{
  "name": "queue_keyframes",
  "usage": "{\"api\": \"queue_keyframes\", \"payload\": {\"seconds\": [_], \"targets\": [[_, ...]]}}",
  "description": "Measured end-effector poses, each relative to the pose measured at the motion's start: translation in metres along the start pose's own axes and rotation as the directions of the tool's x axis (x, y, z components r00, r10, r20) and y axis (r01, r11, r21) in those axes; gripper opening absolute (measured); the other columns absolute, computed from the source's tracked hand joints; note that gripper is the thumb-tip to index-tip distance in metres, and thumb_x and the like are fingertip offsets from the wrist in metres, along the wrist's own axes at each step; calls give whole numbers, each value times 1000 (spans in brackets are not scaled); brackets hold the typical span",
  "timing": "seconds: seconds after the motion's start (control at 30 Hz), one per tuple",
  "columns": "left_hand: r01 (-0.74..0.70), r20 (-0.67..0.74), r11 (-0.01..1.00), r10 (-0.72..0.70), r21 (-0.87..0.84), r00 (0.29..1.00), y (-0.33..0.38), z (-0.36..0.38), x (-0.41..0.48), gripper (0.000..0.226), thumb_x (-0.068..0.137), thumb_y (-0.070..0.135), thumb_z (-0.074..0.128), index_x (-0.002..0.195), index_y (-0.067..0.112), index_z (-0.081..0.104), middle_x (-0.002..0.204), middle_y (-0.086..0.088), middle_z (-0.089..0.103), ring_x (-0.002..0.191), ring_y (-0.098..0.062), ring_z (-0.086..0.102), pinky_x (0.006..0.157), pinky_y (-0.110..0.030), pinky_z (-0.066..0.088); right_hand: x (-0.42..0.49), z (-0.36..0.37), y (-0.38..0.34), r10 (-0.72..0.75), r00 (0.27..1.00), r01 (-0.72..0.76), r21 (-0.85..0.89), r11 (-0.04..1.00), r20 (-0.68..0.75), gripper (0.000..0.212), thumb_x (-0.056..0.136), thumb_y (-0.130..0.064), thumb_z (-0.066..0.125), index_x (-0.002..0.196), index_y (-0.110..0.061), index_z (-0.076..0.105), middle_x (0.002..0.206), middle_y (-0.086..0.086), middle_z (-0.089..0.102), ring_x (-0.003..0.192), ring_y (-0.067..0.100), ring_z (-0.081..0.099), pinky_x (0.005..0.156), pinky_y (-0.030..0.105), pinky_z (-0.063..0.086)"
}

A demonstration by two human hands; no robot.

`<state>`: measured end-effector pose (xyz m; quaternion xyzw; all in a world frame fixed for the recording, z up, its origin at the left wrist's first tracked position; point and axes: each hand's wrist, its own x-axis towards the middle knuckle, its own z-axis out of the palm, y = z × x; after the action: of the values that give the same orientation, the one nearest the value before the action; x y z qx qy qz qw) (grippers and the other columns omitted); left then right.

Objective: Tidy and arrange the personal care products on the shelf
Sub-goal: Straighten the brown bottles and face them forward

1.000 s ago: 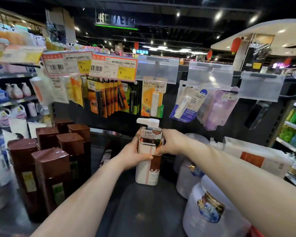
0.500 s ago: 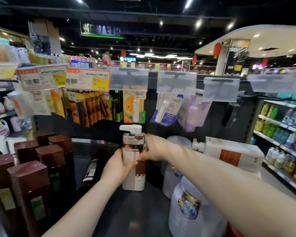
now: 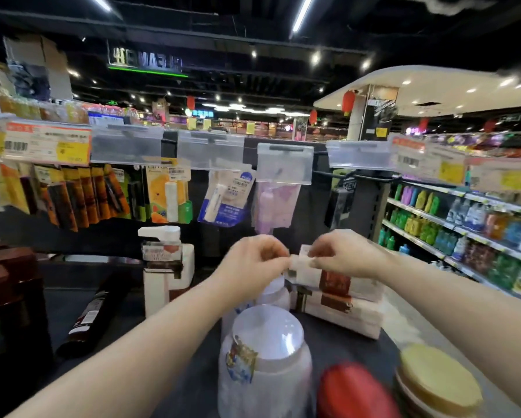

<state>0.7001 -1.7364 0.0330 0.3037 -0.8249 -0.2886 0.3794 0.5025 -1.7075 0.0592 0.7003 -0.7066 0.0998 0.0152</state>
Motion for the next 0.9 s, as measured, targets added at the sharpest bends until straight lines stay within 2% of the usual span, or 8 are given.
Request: {"api": "queue_keyframes", "payload": {"seconds": [0.17, 0.3, 0.33, 0.47, 0.53, 0.63, 0.8, 0.9], "targets": [[54, 129, 992, -68, 112, 989, 20, 38, 35, 17, 86, 20, 60, 103, 23, 65, 96, 9, 62, 92, -8, 59, 77, -19, 47, 6, 9, 65, 129, 991, -126, -66, 990, 35, 43, 83, -36, 65, 122, -18, 59, 123, 2, 60, 111, 17, 56, 88, 24, 43], [172, 58, 983, -175, 58, 983, 12, 50, 44, 16, 86, 17, 60, 100, 23, 65, 92, 10, 61, 78, 0, 56, 50, -4, 42, 33, 30, 83, 169, 982, -165, -55, 985, 89, 70, 76, -46, 69, 136, -22, 43, 138, 3, 45, 123, 22, 47, 98, 33, 43], [188, 38, 981, -190, 36, 981, 10, 51, 44, 16, 86, 16, 60, 99, 22, 65, 92, 9, 62, 76, 1, 56, 48, -2, 41, 41, 36, 85, 160, 983, -154, -60, 986, 96, 78, 73, -49, 70, 139, -23, 39, 141, 4, 43, 125, 23, 46, 100, 36, 43], [214, -17, 975, -214, 65, 977, 6, 51, 44, 17, 85, 21, 62, 102, 19, 65, 98, 5, 64, 82, -2, 57, 64, -8, 46, 64, 54, 98, 164, 974, -152, -82, 985, 158, 107, 60, -66, 70, 146, -25, 22, 146, 2, 38, 129, 25, 42, 104, 43, 39], [236, -43, 969, -233, 75, 971, 6, 52, 43, 18, 85, 24, 62, 102, 20, 65, 99, 4, 65, 88, -6, 57, 75, -18, 47, 69, 61, 104, 179, 971, -157, -139, 978, 162, 109, 55, -71, 68, 144, -30, 22, 143, 0, 42, 127, 25, 44, 104, 45, 38], [282, -66, 958, -279, 49, 958, 5, 55, 40, 19, 84, 27, 64, 101, 21, 65, 98, 4, 65, 90, -8, 58, 80, -22, 48, 67, 65, 105, 147, 986, -129, -208, 970, 76, 104, 52, -71, 67, 141, -34, 27, 137, -2, 48, 124, 26, 45, 100, 46, 36], [380, -91, 924, -375, 48, 923, 7, 59, 40, 34, 75, 26, 72, 106, 17, 62, 100, 1, 63, 84, -9, 57, 76, -22, 48, 37, 56, 101, 50, 997, -49, -17, 999, 57, 97, 49, -67, 70, 133, -36, 34, 121, -5, 50, 115, 22, 44, 96, 40, 41], [434, -118, 893, -422, 119, 899, 12, 56, 38, 58, 65, 36, 77, 113, 15, 54, 104, 0, 58, 96, -16, 57, 87, -32, 50, 9, 46, 98, 8, 999, -15, 190, 982, 42, 101, 48, -65, 72, 137, -34, 33, 126, -6, 48, 116, 17, 44, 94, 32, 41]]}}
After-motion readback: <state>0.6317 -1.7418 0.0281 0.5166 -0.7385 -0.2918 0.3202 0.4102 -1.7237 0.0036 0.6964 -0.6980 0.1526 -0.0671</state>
